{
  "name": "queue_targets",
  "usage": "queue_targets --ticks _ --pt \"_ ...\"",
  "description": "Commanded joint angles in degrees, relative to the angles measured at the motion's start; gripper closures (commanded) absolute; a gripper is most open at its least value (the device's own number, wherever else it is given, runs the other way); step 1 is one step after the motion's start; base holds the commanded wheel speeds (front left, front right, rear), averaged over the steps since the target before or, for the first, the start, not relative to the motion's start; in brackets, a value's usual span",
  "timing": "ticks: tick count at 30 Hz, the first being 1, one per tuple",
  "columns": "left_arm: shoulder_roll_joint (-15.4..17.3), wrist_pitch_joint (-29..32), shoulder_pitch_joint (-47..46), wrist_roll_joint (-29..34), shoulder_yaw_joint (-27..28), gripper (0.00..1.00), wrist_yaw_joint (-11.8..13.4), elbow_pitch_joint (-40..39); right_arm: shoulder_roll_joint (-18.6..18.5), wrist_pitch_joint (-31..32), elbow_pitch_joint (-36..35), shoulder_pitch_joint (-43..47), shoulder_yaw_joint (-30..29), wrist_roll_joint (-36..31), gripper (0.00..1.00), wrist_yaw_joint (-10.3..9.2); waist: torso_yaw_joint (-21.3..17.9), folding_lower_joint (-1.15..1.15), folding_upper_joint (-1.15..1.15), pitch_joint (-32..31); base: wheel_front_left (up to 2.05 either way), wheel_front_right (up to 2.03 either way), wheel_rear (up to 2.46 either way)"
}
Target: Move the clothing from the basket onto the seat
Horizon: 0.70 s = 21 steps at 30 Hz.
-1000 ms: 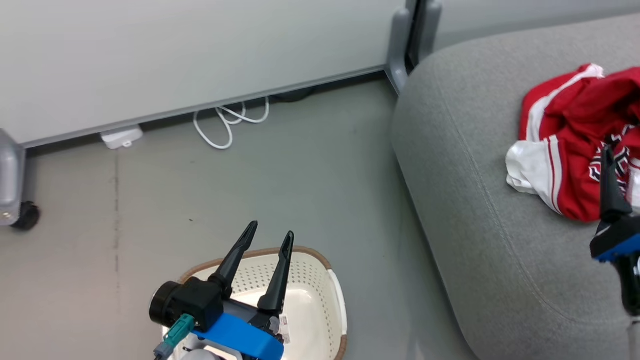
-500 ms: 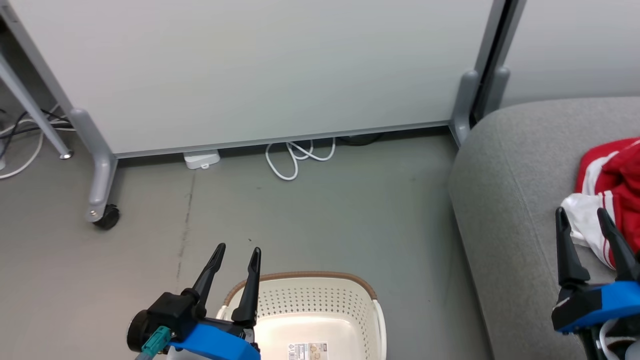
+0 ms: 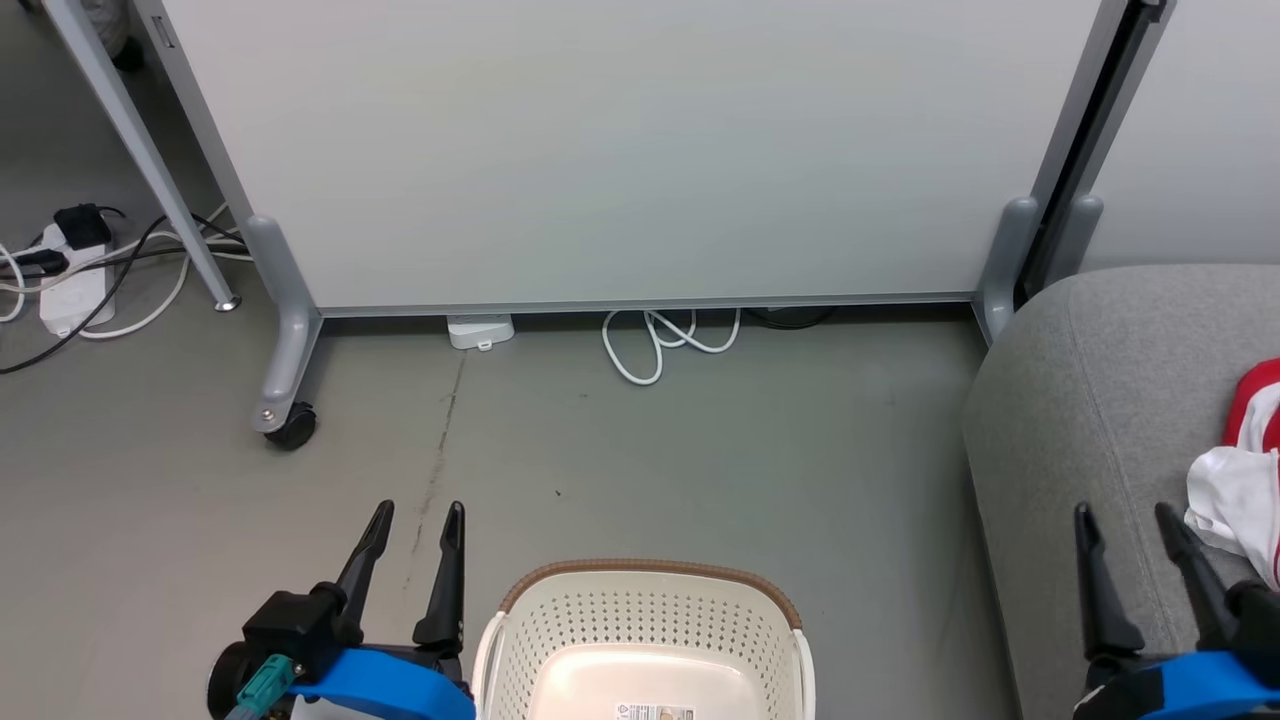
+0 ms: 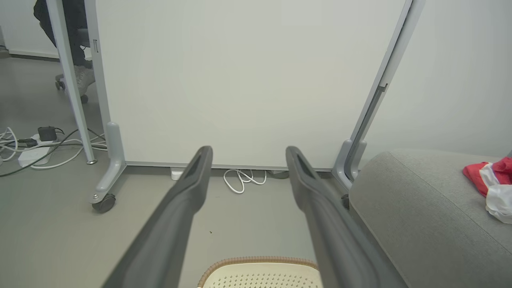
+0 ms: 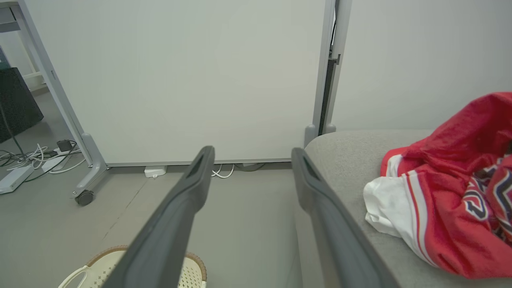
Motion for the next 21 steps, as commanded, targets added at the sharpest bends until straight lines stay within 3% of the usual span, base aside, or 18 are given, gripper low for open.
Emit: queue_targets --ticks 1,21 --pt "0.2 -0.3 -0.4 -0.2 0.2 0.00 -0.1 0.1 0.2 -0.5 0.5 0.9 0.3 -0.1 0.00 0.03 0.2 0.01 0.00 -0.2 0.00 0.00 0.00" --pt "0.4 -0.3 -0.9 -0.4 1.7 0.00 -0.1 3.1 0.2 -3.6 5.4 1.2 1.8 -0.3 0.00 0.03 0.3 0.01 0.00 -0.2 0.00 0.00 0.00"
